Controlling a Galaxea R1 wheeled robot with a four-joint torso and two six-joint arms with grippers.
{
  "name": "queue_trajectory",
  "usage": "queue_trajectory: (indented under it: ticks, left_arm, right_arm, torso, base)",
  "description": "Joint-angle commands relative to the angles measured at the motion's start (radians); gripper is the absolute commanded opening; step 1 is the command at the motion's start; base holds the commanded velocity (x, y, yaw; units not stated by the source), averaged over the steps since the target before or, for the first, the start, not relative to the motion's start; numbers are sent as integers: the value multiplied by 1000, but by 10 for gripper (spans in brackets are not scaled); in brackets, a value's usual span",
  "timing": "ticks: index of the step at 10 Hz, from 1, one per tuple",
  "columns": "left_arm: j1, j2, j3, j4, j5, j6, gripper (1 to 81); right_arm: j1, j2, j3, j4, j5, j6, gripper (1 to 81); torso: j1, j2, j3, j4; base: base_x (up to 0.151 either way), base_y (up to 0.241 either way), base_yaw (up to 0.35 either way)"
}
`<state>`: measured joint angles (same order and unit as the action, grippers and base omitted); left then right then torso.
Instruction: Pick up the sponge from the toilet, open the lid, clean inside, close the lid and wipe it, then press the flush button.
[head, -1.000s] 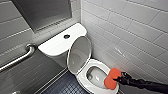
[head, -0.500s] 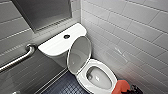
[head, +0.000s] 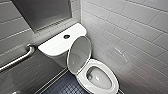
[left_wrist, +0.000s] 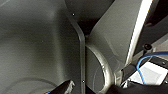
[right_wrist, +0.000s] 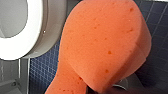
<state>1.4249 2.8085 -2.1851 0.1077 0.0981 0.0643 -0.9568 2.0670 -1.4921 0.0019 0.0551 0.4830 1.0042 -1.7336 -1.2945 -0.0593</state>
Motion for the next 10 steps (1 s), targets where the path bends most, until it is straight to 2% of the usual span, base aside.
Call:
queue_trajectory:
  ticks: [1, 3, 4, 8, 10]
  left_arm:
    - [15, -4, 36, -2, 91, 5, 811]
    - [13, -6, 39, -2, 91, 5, 811]
    - [13, -7, 39, -2, 91, 5, 811]
    - [12, -9, 39, -3, 88, 5, 811]
    - [10, -12, 39, -3, 88, 5, 811]
  right_arm:
    - [-49, -210, 199, -60, 32, -14, 10]
    - [14, -238, 288, -102, 17, -14, 10]
    - [58, -230, 299, -102, -9, -14, 10]
    - [268, -83, 261, -97, -164, -6, 10]
    - [397, -5, 228, -95, -274, -3, 10]
  torso:
    - [0, 0, 0, 0]
    - [0, 0, 0, 0]
    - [0, 0, 0, 0]
    - [0, 0, 0, 0]
    - [0, 0, 0, 0]
  base:
    - [0, 0, 0]
    - [0, 0, 0]
    - [0, 0, 0]
    - [0, 0, 0]
    - [0, 0, 0]
